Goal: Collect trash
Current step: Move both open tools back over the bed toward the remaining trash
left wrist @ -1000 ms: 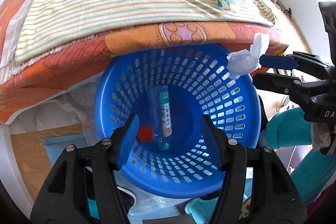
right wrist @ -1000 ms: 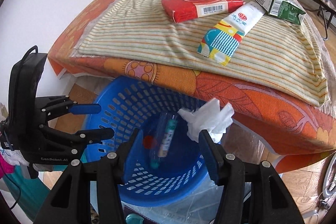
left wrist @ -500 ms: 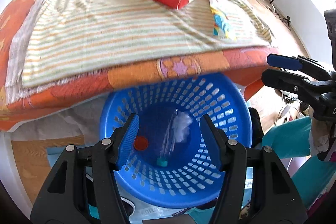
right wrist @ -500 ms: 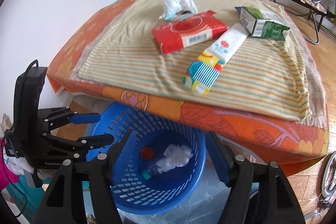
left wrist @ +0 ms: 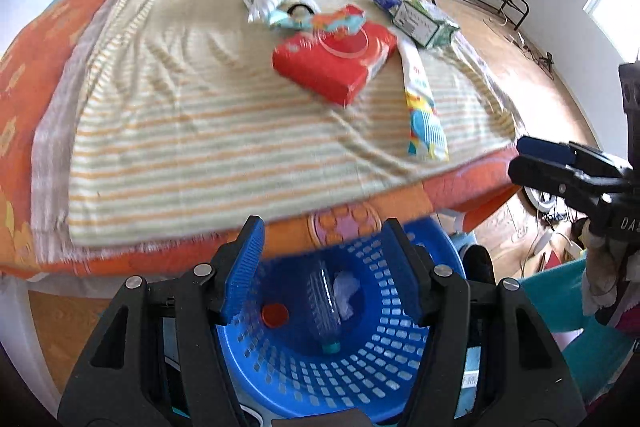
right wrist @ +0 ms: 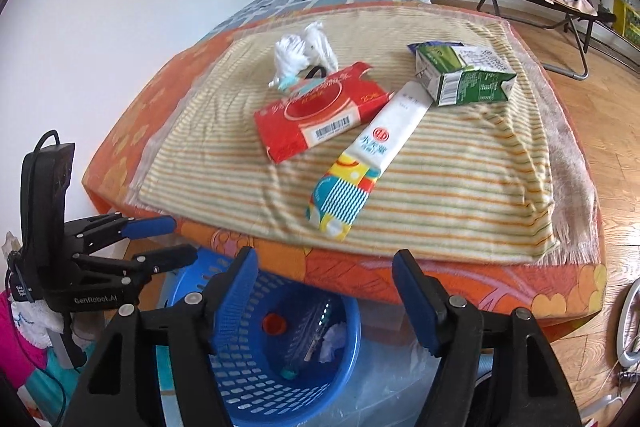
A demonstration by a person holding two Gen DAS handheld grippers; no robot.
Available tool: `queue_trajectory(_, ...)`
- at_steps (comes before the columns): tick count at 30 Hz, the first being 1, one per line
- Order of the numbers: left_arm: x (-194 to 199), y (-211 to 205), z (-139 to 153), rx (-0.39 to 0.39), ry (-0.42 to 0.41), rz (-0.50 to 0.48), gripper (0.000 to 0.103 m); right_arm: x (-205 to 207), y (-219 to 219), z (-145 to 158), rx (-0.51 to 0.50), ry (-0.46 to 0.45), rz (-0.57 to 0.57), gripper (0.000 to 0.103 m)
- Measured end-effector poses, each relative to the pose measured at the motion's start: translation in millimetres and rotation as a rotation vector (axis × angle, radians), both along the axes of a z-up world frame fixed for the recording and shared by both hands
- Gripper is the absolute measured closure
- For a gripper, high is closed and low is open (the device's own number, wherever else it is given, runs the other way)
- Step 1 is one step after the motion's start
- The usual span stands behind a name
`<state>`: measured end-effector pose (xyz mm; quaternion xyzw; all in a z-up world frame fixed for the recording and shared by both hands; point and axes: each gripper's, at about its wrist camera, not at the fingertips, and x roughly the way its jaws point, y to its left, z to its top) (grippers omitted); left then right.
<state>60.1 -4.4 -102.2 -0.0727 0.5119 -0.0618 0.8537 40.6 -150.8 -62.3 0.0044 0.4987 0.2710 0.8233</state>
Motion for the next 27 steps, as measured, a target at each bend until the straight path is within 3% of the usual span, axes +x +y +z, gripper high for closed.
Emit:
queue_trajectory(14,33.4,10.9,17.6,0.006,-0.039,0.024,0.041,20.0,-4.8,-2.4,0.012,0.026,-0.029,0.031)
queue_trajectory(27,98.0,20.6,42.6,0.01,-0.1,0.068,0.041,64.3,-6.2,-1.4,0.034,0.069,-0.079,0.029)
